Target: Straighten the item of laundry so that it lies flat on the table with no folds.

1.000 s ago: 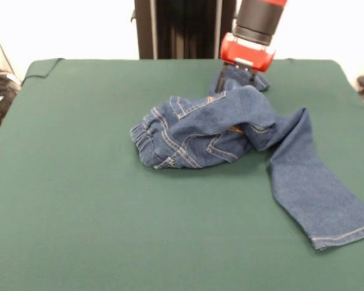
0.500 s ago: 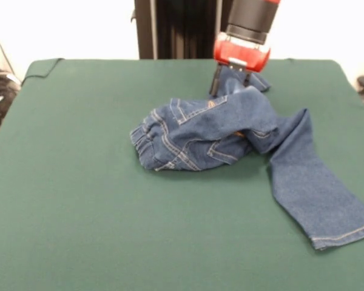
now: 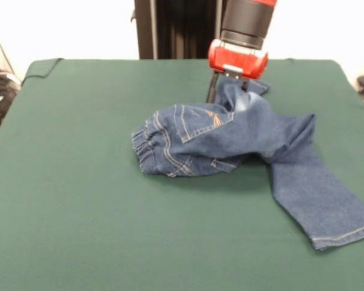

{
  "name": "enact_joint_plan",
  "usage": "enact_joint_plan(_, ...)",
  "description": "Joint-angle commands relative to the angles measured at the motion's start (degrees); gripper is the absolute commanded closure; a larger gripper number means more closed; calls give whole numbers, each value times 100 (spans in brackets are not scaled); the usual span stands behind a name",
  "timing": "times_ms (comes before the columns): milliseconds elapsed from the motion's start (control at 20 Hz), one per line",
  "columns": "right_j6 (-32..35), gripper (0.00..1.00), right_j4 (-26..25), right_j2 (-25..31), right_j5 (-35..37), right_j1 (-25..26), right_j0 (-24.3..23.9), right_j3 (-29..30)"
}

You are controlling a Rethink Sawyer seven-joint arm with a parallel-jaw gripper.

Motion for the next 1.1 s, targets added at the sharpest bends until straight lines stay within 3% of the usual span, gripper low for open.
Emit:
enact_joint_plan(50, 1850, 0, 530, 877, -514, 102, 89, -801)
enact_joint_plan(250, 1928, 0, 906, 959, -589, 199, 256, -981)
enact_joint_plan(650, 1929, 0, 2348, 960, -884, 647, 911, -1496)
enact_joint_plan(1100, 1671, 0, 3299, 1148, -1512, 1514, 1241, -2572)
